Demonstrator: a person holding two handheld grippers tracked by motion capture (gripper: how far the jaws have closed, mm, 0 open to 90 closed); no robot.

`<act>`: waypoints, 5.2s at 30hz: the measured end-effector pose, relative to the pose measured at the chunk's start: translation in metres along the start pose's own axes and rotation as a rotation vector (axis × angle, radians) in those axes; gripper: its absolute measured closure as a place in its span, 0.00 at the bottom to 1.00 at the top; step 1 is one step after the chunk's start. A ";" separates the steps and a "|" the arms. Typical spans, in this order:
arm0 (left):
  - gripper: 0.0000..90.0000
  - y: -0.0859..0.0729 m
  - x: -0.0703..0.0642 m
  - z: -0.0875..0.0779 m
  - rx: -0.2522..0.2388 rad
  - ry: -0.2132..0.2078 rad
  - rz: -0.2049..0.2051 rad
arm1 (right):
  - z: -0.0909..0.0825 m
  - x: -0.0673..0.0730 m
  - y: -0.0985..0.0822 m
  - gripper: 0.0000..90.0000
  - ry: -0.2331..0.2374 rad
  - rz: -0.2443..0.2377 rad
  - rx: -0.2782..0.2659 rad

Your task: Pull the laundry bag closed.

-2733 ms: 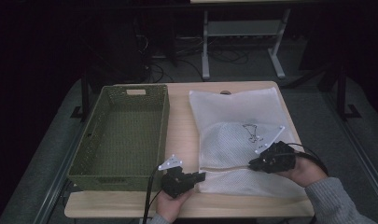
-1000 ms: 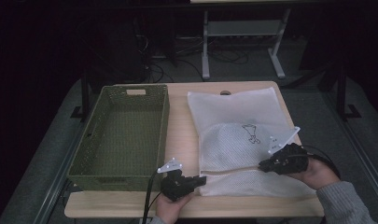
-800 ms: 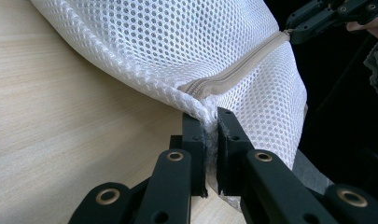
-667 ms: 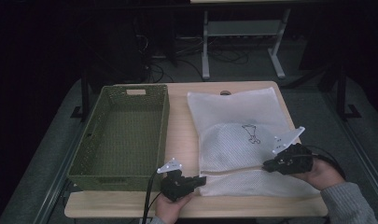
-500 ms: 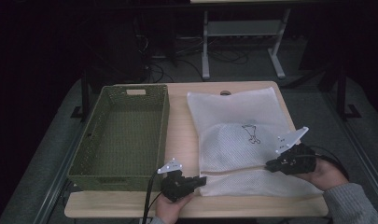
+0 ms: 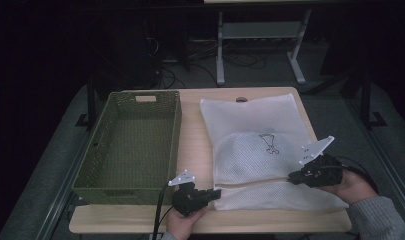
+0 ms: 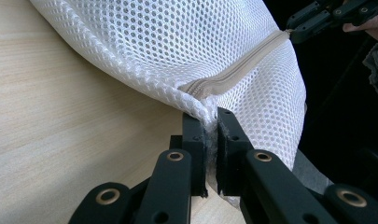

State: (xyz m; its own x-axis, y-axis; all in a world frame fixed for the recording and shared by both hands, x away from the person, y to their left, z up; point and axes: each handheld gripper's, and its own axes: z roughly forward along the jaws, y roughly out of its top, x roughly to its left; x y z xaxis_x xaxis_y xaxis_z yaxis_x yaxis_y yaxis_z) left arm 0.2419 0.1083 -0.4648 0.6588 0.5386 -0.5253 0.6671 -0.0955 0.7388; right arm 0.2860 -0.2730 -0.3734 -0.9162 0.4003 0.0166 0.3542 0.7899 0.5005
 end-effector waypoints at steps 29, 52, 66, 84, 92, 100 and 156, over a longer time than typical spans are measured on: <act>0.94 -0.001 -0.003 -0.003 -0.010 0.006 -0.005 | -0.011 -0.011 -0.036 0.90 -0.026 0.079 -0.023; 0.94 0.000 -0.001 -0.008 -0.019 0.024 -0.005 | -0.016 -0.018 -0.061 0.90 -0.040 0.139 -0.022; 0.94 -0.001 0.000 -0.010 -0.021 0.025 -0.010 | -0.017 -0.025 -0.074 0.90 -0.035 0.175 -0.014; 0.94 -0.001 0.002 -0.012 -0.018 0.025 -0.011 | -0.016 -0.037 -0.092 0.90 -0.034 0.232 0.000; 0.94 -0.002 0.002 -0.012 -0.020 0.028 -0.014 | -0.016 -0.039 -0.103 0.90 -0.042 0.258 -0.007; 0.94 -0.002 0.003 -0.012 -0.020 0.032 -0.020 | -0.017 -0.043 -0.116 0.90 -0.058 0.292 0.001; 0.59 0.012 -0.019 -0.029 -0.095 0.100 0.071 | 0.001 -0.007 -0.033 0.55 0.004 0.177 -0.162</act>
State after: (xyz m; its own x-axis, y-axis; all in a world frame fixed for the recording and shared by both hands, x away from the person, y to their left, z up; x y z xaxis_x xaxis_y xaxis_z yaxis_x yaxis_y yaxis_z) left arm 0.2270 0.1210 -0.4338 0.6622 0.6146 -0.4287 0.5806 -0.0591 0.8120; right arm 0.2812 -0.3012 -0.3905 -0.8434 0.5238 0.1195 0.4750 0.6230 0.6216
